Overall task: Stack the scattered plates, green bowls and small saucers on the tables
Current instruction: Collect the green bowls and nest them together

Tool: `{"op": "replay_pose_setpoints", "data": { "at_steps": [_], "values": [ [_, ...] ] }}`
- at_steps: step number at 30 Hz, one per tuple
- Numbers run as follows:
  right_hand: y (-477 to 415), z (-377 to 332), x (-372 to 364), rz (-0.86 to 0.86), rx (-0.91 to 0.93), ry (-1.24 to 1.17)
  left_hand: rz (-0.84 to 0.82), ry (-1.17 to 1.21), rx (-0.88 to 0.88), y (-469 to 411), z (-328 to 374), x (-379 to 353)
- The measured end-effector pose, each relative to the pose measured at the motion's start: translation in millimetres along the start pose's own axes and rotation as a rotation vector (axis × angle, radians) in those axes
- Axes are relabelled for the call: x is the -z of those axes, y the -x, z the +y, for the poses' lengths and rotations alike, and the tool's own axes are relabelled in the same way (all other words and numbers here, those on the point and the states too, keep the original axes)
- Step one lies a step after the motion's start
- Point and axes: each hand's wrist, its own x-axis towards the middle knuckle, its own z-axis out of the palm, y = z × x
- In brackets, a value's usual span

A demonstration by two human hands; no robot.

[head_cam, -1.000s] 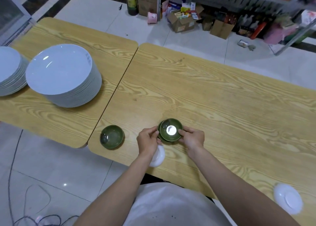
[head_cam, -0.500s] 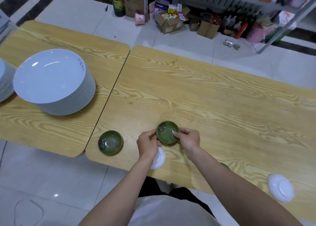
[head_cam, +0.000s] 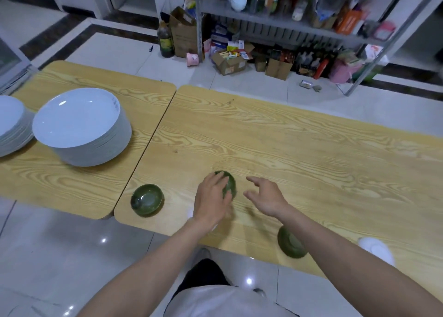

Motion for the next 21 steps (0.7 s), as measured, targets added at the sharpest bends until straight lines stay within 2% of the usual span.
{"op": "replay_pose_setpoints", "data": {
  "at_steps": [3, 5, 13, 21],
  "values": [
    [29.7, 26.9, 19.5, -0.002, 0.181, 0.495, -0.078, -0.243, -0.140, 17.1, 32.9, -17.3],
    [50.6, 48.5, 29.6, -0.003, 0.187, 0.642, -0.126, -0.329, -0.160, 31.7, 57.6, -29.5],
    [116.0, 121.8, 50.1, -0.004, 0.159, 0.734, -0.168, -0.451, -0.149, 76.7, 129.2, -72.5],
    [135.5, 157.2, 49.0, -0.012, 0.173, 0.699, -0.169, -0.497, -0.160, 94.9, 149.0, -92.1]
  ]
}}
